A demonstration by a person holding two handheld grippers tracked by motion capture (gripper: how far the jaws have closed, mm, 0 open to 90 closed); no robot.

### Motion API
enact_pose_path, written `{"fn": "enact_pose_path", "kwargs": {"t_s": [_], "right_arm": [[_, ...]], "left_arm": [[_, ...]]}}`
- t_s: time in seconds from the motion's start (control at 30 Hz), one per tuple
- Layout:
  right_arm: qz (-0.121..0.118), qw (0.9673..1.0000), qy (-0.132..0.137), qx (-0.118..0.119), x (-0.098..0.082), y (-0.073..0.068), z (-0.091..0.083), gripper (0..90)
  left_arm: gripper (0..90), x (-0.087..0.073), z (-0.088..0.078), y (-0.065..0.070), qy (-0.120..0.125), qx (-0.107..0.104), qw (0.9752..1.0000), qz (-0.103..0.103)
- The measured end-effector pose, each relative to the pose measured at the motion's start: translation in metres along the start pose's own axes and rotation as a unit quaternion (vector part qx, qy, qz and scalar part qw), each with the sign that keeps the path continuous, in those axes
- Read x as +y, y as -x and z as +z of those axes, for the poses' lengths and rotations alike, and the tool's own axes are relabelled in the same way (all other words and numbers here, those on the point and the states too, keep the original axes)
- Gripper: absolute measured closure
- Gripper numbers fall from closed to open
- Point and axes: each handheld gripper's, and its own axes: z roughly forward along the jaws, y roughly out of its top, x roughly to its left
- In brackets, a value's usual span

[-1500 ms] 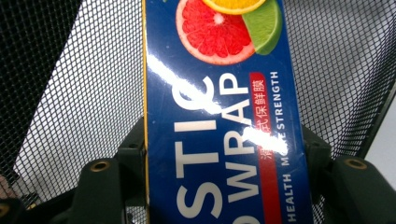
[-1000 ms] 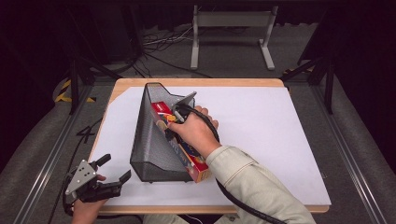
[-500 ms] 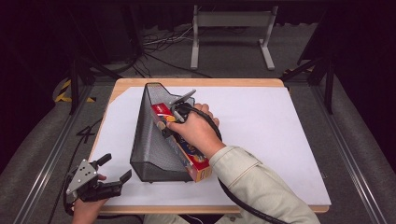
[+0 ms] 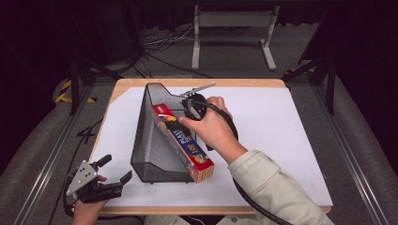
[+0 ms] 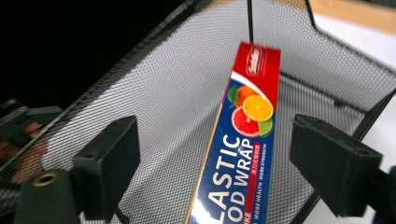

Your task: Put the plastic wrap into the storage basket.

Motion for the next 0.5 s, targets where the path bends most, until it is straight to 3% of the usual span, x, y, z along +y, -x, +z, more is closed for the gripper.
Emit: {"fn": "enact_pose_path", "kwargs": {"t_s": [0.17,0.2,0.27,0.37,0.5], "right_arm": [[-0.029,0.998,0.054,0.01,-0.008,0.003,-0.023,16.2],[-0.029,0.998,0.054,0.01,-0.008,0.003,-0.023,16.2],[-0.046,0.9958,0.079,0.014,-0.014,0.006,-0.037,16.2],[-0.057,0.9945,0.086,0.016,-0.016,0.007,-0.043,16.2],[-0.095,0.989,0.111,0.019,-0.019,0.009,-0.052,16.5]], "left_arm": [[7.1,0.0,0.001,0.0,-0.001,-0.002,1.0,-0.002],[7.1,0.0,0.001,0.0,-0.001,-0.002,1.0,-0.002],[6.9,0.0,0.001,0.0,0.002,-0.003,1.0,-0.001],[6.7,0.001,0.001,0.0,0.002,-0.003,1.0,-0.002],[6.5,0.001,0.001,0.0,0.003,-0.007,1.0,-0.001]]}}
